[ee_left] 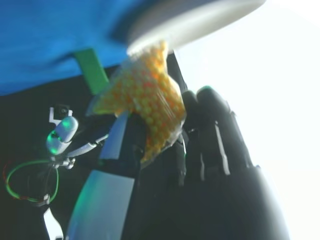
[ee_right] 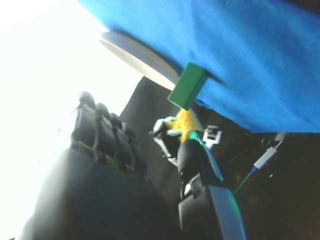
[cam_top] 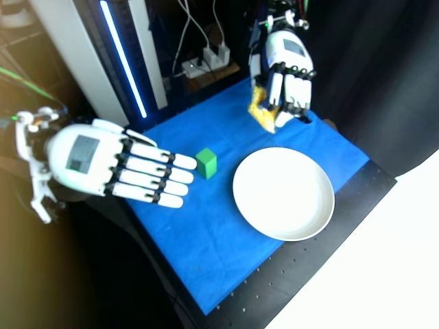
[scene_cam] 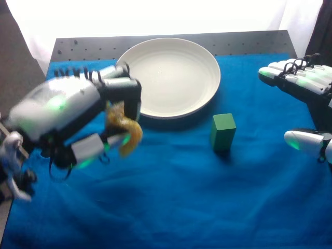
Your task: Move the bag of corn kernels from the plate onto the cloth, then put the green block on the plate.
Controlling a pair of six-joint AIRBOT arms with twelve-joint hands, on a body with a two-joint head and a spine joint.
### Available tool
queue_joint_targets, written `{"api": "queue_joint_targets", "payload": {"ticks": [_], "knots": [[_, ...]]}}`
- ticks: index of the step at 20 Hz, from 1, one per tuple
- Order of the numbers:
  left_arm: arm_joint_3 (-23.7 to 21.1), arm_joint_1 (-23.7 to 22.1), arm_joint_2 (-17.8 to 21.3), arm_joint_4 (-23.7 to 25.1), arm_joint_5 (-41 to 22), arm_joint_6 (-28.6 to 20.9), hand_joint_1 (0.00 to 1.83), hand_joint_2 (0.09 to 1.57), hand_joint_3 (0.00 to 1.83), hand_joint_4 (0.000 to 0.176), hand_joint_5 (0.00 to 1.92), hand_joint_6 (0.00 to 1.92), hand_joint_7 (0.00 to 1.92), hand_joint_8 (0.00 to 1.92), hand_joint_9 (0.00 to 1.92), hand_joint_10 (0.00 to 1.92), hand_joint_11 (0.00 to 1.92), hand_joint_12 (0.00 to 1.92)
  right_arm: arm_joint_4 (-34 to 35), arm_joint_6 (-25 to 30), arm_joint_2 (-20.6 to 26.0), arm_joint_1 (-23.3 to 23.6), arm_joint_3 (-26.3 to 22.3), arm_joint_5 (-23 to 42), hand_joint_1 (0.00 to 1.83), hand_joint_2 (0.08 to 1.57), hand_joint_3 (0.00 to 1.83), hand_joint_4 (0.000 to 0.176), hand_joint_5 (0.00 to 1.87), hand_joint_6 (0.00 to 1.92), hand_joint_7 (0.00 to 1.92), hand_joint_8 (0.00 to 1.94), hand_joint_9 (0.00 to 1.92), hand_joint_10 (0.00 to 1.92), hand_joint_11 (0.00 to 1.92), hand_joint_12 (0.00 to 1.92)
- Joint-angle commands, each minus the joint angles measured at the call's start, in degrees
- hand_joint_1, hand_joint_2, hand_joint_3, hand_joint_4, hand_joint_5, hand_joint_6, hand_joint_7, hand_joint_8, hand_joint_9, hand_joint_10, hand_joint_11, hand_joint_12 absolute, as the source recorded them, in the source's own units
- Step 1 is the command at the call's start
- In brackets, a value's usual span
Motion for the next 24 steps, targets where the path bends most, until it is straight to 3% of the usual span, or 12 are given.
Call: {"api": "queue_joint_targets", "payload": {"ticks": [1, 3, 4, 6, 8, 10, 11, 12, 14, 17, 20, 24], "knots": [[0.0, 0.1, -0.3, -0.2, -7.3, -0.6, 0.97, 1.4, 0.0, 0.0, 0.48, 1.7, 0.21, 0.79, 0.2, 1.24, 0.15, 1.75, 0.7, 0.3, 0.0, 0.5, -0.1, 7.0, 0.42, 1.42, 0.0, 0.0, 0.0, 0.0, 0.0, 0.0, 0.0, 0.0, 0.0, 0.0], [0.3, 1.1, -1.2, -1.0, -6.0, -1.5, 1.05, 1.34, 0.0, 0.0, 0.22, 0.87, 0.19, 0.57, 0.18, 1.14, 0.22, 1.59, 0.7, 0.4, 0.0, 0.5, -0.1, 7.0, 0.5, 1.41, 0.0, 0.0, 0.0, 0.0, 0.0, 0.0, 0.0, 0.0, 0.0, 0.0], [0.3, 1.7, -1.4, -1.6, -5.7, -1.7, 0.87, 1.33, 0.0, 0.062, 0.18, 0.56, 0.19, 0.29, 0.12, 0.7, 0.04, 1.36, 0.7, 0.4, 0.0, 0.5, -0.1, 7.0, 0.48, 1.41, 0.0, 0.0, 0.0, 0.0, 0.0, 0.0, 0.0, 0.0, 0.0, 0.0], [0.3, 2.4, -1.5, -2.4, -5.7, -1.7, 0.58, 1.1, 0.0, 0.136, 0.02, 0.05, 0.01, 0.02, 0.0, 0.05, 0.0, 0.14, 0.7, 0.5, 0.0, 0.5, -0.1, 7.0, 0.52, 1.41, 0.0, 0.0, 0.0, 0.0, 0.0, 0.0, 0.0, 0.0, 0.0, 0.0], [0.4, 2.7, -1.1, -3.1, -6.7, -1.7, 0.46, 0.99, 0.0, 0.174, 0.0, 0.0, 0.0, 0.0, 0.0, 0.0, 0.0, 0.0, 0.5, 0.6, 0.0, 0.6, -0.1, 7.0, 0.51, 1.4, 0.0, 0.0, 0.0, 0.0, 0.0, 0.0, 0.0, 0.0, 0.0, 0.0], [0.2, 3.3, -0.3, -3.9, -9.1, -1.7, 0.41, 1.01, 0.0, 0.176, 0.0, 0.0, 0.0, 0.0, 0.0, 0.0, 0.0, 0.0, -0.7, 2.0, 0.0, 0.6, 0.5, 7.0, 0.4, 1.39, 0.0, 0.0, 0.0, 0.0, 0.0, 0.0, 0.0, 0.0, 0.03, 0.02], [-0.1, 3.9, 0.2, -4.7, -11.3, -1.7, 0.46, 1.03, 0.0, 0.118, 0.0, 0.0, 0.0, 0.0, 0.0, 0.0, 0.0, 0.0, -1.5, 3.7, -0.3, 0.9, 1.2, 7.0, 0.4, 1.38, 0.0, 0.0, 0.0, 0.0, 0.0, 0.0, 0.0, 0.0, 0.01, 0.02], [-0.1, 4.4, 0.5, -5.3, -12.5, -1.7, 0.44, 1.04, 0.01, 0.136, 0.0, 0.0, 0.0, 0.0, 0.0, 0.0, 0.0, 0.0, -2.1, 4.8, -0.8, 1.2, 1.9, 7.0, 0.42, 1.37, 0.0, 0.0, 0.0, 0.0, 0.0, 0.0, 0.0, 0.0, 0.01, 0.02], [-0.5, 5.4, 1.4, -7.4, -15.0, -0.9, 0.42, 1.13, 0.01, 0.115, 0.0, 0.0, 0.0, 0.0, 0.0, 0.0, 0.01, 0.01, -3.1, 6.5, -2.3, 2.3, 3.2, 7.0, 0.48, 1.34, 0.0, 0.0, 0.0, 0.0, 0.0, 0.0, 0.0, 0.0, 0.0, 0.0], [-1.0, 7.2, 2.3, -10.6, -18.2, 0.0, 0.44, 1.22, 0.01, 0.122, 0.0, 0.0, 0.0, 0.0, 0.0, 0.0, 0.0, 0.0, -5.1, 8.4, -6.0, 5.7, 5.8, 4.4, 0.53, 1.3, 0.0, 0.0, 0.0, 0.0, 0.0, 0.0, 0.0, 0.0, 0.02, 0.01], [-1.8, 9.9, 2.9, -13.4, -22.2, 0.0, 0.57, 1.22, 0.0, 0.102, 0.03, 0.01, 0.0, 0.0, 0.0, 0.0, 0.0, 0.0, -9.3, 10.5, -10.2, 9.6, 8.5, -1.3, 0.7, 1.24, 0.0, 0.0, 0.0, 0.0, 0.0, 0.0, 0.02, 0.01, 0.0, 0.65], [-2.4, 11.8, 3.1, -15.5, -25.1, 0.0, 0.51, 1.23, 0.0, 0.084, 0.03, 0.01, 0.0, 0.0, 0.0, 0.0, 0.01, 0.0, -10.8, 10.5, -13.1, 10.9, 10.2, -5.9, 0.84, 1.2, 0.0, 0.0, 0.07, 0.02, 0.16, 0.02, 0.15, 0.07, 0.0, 1.06]]}}
